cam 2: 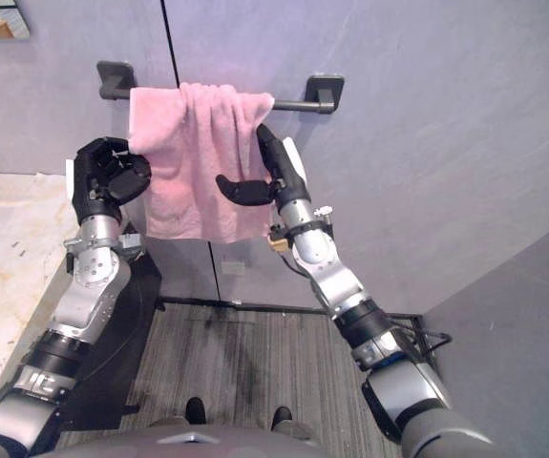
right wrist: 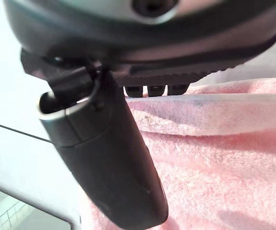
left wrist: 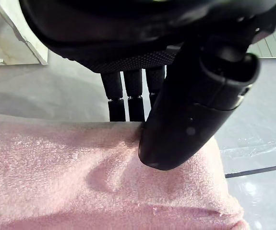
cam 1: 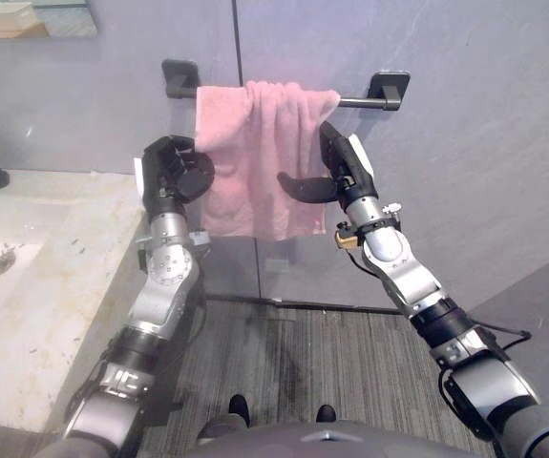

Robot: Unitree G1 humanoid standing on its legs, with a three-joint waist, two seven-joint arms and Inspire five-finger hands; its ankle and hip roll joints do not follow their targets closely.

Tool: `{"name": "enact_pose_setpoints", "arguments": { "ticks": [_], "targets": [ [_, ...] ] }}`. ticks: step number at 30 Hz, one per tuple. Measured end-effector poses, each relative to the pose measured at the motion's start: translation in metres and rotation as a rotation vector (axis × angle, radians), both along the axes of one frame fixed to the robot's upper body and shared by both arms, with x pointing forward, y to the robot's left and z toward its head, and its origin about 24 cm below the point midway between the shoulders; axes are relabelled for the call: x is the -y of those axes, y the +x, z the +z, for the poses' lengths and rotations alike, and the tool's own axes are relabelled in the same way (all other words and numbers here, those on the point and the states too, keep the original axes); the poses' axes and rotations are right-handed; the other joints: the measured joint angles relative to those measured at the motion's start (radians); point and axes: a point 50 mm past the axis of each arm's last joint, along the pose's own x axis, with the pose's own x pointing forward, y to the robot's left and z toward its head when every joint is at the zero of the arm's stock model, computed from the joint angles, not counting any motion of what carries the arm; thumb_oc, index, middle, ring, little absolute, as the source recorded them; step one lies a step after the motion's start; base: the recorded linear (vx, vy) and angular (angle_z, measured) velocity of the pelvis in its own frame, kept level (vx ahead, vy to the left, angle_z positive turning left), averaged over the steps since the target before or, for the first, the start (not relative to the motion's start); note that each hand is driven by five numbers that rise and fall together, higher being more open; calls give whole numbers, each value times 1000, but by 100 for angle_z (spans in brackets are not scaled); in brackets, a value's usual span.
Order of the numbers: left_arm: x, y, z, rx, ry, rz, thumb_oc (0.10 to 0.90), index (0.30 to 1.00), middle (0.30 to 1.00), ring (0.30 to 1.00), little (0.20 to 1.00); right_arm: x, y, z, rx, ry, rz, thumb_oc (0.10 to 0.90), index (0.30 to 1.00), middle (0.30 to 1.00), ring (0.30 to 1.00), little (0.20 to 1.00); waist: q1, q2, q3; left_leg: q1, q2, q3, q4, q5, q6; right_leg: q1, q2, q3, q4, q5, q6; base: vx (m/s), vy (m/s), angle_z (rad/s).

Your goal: Organize the bathroom.

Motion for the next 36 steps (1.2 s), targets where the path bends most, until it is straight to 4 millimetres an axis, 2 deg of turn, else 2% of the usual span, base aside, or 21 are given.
{"name": "enact_pose_setpoints", "arguments": {
  "ticks": [5, 14, 20, 28, 30, 31, 34, 35, 36],
  "targets": [
    [-3, 2, -7, -33, 8, 8, 400, 300, 300, 300, 300, -6, 1, -4, -32, 13, 10, 400, 300, 300, 300, 300, 5, -12, -10, 0, 0, -1, 0, 0, 0, 0, 0, 0, 0, 0, 0, 0, 0, 0],
    [-4, 2, -9, -39, 7, 19, 400, 300, 300, 300, 300, -3, -3, -16, -81, 38, 1, 400, 300, 300, 300, 300, 2, -14, -11, 0, -2, 0, 0, 0, 0, -1, -2, 0, 0, 0, 0, 0, 0, 0],
    [-6, 0, -11, -44, -2, 48, 400, 300, 300, 300, 300, 6, -17, -46, -172, 45, -38, 400, 300, 300, 300, 300, -20, -14, -11, -1, -2, 3, 0, 0, 1, -3, -2, 5, 0, 0, 0, -1, 0, -1],
    [-9, -1, -11, -39, -13, 80, 400, 300, 300, 300, 300, 16, -25, -61, -213, 75, -111, 400, 300, 300, 300, 300, -23, -14, -11, 1, 0, 7, -1, 0, 0, -3, -2, 9, 0, 0, 0, 0, 0, 0],
    [-11, -2, -11, -38, -19, 90, 400, 300, 300, 300, 300, 18, -26, -63, -214, 111, -139, 478, 418, 418, 418, 418, -23, -14, -11, 2, 0, 7, -1, 0, 0, -3, -3, 9, -1, 0, 0, 0, 0, 0],
    [-12, -2, -12, -39, -23, 103, 400, 300, 300, 300, 300, 17, -27, -63, -212, 125, -150, 425, 338, 338, 338, 338, -23, -14, -11, 2, 0, 8, -1, 0, 0, -3, -3, 9, -1, 0, 0, 0, 0, 0],
    [-12, -2, -12, -38, -24, 105, 400, 300, 300, 300, 300, 17, -27, -62, -204, 127, -147, 441, 361, 361, 361, 361, -23, -14, -11, 2, 0, 8, -1, 0, 0, -2, -3, 9, -1, 0, 0, 0, 0, 0],
    [-12, -2, -12, -38, -24, 105, 400, 300, 300, 300, 300, 17, -27, -62, -204, 127, -147, 400, 300, 300, 300, 300, -22, -14, -11, 2, 0, 8, -1, 0, 0, -2, -4, 9, -1, 0, 0, 0, 0, 0],
    [-12, -2, -12, -39, -24, 104, 400, 300, 300, 300, 300, 17, -27, -62, -203, 127, -147, 400, 300, 300, 300, 300, -21, -14, -11, 2, 1, 8, -1, 0, 0, -2, -4, 9, -1, 0, 0, 0, 0, 0]
  ]
}}
